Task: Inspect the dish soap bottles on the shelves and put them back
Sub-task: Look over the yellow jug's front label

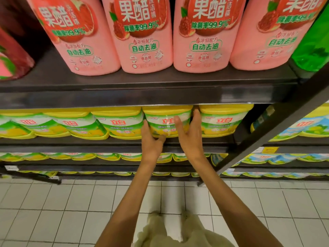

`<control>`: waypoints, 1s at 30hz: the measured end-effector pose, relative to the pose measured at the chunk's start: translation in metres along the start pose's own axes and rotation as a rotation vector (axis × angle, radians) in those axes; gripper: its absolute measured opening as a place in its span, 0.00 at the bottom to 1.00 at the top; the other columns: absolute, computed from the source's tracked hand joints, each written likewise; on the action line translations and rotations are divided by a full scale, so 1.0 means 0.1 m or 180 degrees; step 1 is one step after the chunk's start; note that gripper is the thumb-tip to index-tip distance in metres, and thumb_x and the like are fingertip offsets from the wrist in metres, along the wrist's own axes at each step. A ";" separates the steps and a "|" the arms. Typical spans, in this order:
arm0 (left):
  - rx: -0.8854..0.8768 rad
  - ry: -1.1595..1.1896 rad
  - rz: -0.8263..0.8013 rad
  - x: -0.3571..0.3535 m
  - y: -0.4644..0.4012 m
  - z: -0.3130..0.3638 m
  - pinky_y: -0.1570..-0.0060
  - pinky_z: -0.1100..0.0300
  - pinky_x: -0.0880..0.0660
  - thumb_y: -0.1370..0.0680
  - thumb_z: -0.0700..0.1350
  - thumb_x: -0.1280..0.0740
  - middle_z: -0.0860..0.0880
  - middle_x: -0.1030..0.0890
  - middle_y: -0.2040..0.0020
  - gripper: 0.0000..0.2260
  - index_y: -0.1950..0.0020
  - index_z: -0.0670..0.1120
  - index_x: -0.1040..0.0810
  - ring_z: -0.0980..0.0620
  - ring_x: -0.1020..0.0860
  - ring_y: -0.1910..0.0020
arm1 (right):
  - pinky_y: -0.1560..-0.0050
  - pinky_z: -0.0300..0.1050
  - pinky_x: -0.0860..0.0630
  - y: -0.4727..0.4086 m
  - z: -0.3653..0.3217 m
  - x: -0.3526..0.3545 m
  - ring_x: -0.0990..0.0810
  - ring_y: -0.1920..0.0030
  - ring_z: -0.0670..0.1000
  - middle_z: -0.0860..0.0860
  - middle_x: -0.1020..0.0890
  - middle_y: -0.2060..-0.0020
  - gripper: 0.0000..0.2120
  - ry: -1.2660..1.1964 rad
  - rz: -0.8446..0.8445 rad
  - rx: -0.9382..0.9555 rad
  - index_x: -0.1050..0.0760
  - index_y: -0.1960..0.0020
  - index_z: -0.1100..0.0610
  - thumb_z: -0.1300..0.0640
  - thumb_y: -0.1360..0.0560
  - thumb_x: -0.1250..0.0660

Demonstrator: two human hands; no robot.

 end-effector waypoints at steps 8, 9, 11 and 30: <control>0.0055 0.0093 0.0071 0.16 0.02 -0.02 0.33 0.50 0.31 0.23 0.45 0.31 0.43 0.30 0.33 0.24 0.29 0.41 0.32 0.48 0.30 0.33 | 0.32 0.54 0.31 -0.10 0.01 -0.22 0.28 0.35 0.55 0.59 0.28 0.36 0.21 -0.0438 0.0382 -0.0159 0.38 0.29 0.62 0.54 0.19 0.39; 0.0063 0.0097 0.0114 0.20 0.02 -0.05 0.34 0.52 0.30 0.23 0.47 0.32 0.44 0.30 0.35 0.22 0.32 0.40 0.29 0.50 0.29 0.36 | 0.33 0.52 0.29 -0.05 0.01 -0.23 0.27 0.34 0.54 0.58 0.27 0.35 0.23 -0.0495 0.0442 -0.0163 0.38 0.28 0.61 0.54 0.19 0.39; -0.0011 0.0182 0.0229 0.26 0.03 -0.08 0.40 0.55 0.27 0.24 0.48 0.32 0.45 0.28 0.44 0.18 0.39 0.38 0.26 0.51 0.28 0.44 | 0.35 0.49 0.27 0.05 0.04 -0.21 0.26 0.35 0.51 0.55 0.26 0.35 0.26 -0.0495 0.0564 -0.0246 0.37 0.28 0.58 0.49 0.22 0.37; -0.0171 0.0534 -0.0112 0.67 0.38 -0.25 0.50 0.59 0.31 0.28 0.43 0.26 0.46 0.31 0.52 0.14 0.54 0.52 0.31 0.51 0.31 0.54 | 0.55 0.38 0.20 0.35 -0.06 -0.20 0.16 0.48 0.44 0.41 0.15 0.50 0.16 -0.1437 0.0668 -0.0575 0.19 0.49 0.37 0.33 0.29 0.39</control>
Point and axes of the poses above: each hand's wrist, its own y-axis away from the middle knuckle, its own x-axis out of the back of the hand, z = x × y, the point moved 3 cm from there along -y, towards the middle knuckle
